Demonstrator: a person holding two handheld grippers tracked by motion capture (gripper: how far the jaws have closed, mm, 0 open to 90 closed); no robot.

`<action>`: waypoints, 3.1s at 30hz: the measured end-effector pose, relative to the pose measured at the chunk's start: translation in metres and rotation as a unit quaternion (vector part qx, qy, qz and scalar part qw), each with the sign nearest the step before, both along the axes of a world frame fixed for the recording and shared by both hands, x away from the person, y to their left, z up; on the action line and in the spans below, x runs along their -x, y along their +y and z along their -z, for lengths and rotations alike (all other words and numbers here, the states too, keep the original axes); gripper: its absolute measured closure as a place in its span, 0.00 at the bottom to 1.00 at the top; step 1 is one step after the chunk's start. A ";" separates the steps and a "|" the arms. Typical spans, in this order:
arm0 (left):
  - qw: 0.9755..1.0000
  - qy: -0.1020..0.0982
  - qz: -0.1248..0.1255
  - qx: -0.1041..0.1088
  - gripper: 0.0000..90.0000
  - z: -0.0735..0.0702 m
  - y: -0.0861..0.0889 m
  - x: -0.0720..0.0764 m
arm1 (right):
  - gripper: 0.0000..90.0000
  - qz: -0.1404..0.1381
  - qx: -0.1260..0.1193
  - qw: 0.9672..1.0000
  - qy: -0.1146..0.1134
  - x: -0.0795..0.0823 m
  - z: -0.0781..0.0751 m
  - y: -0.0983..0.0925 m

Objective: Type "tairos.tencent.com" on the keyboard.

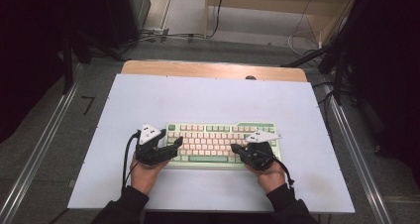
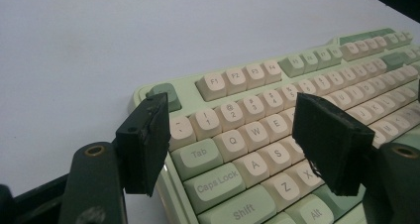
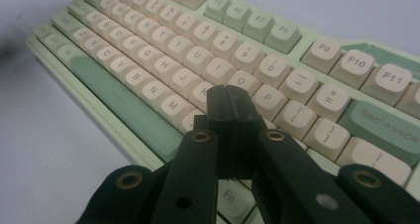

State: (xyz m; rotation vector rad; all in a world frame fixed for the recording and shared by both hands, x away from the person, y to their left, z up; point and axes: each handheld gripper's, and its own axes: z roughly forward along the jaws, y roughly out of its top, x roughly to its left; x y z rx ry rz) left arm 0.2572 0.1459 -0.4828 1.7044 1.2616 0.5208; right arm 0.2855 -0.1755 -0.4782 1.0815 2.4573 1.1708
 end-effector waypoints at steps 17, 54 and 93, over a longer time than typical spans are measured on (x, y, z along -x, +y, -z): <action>1.000 0.000 0.001 0.002 0.35 0.000 0.000 0.001 | 0.93 0.003 0.000 1.000 -0.013 0.001 0.002 0.001; 0.998 0.000 0.053 0.020 0.90 -0.009 -0.021 -0.010 | 0.33 0.059 -0.034 0.997 -0.019 -0.007 -0.006 -0.014; 0.993 0.059 0.101 -0.027 1.00 0.005 -0.075 -0.037 | 0.35 0.058 -0.034 0.998 -0.020 -0.007 -0.007 -0.013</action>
